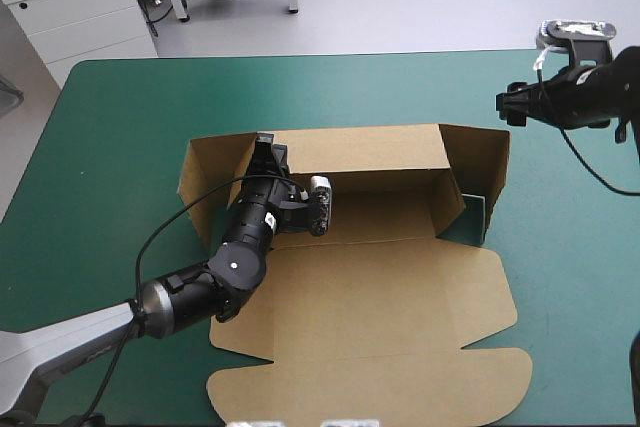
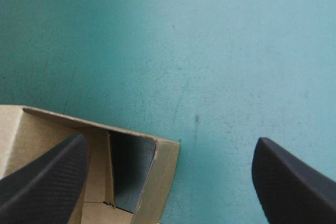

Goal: Fold the box

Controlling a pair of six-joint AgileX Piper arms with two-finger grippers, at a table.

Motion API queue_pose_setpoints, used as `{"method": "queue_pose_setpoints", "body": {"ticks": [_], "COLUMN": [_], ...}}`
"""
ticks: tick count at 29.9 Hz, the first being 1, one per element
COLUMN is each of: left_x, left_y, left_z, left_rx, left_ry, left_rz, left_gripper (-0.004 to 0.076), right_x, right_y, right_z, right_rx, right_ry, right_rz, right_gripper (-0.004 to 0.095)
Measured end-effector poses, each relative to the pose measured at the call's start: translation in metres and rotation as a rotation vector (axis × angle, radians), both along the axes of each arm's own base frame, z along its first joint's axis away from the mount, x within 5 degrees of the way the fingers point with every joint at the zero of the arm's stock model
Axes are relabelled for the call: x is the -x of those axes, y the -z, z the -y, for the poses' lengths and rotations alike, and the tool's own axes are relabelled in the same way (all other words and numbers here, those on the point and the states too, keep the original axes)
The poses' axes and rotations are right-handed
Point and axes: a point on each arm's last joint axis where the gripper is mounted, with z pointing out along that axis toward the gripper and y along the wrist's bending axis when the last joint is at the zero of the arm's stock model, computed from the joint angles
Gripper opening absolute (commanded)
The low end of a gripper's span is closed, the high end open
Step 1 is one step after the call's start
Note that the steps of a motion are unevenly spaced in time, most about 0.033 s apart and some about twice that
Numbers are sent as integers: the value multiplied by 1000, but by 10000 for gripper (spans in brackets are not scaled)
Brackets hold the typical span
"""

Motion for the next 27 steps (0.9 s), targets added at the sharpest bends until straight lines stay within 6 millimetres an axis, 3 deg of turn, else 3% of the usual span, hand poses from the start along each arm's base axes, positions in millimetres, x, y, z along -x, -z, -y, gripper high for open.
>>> {"method": "queue_pose_setpoints", "body": {"ticks": [7,12,17,27], "left_x": [0,0,0,0], "left_y": [0,0,0,0], "left_z": [0,0,0,0], "left_rx": [1,1,1,1], "left_ry": [3,3,3,3], "left_rz": [-3,-3,-3,-3], "left_gripper": [-10,-10,-10,-10], "right_x": [-58,-78,-78,-52], "right_y": [39,61,71,92], "right_z": [13,16,14,12], "right_rx": [-43,-72,-92,-84], "right_ry": [-23,-21,-31,-61], "right_rz": [-149,-196,-229,-321], "right_gripper": [786,786,786,781]}}
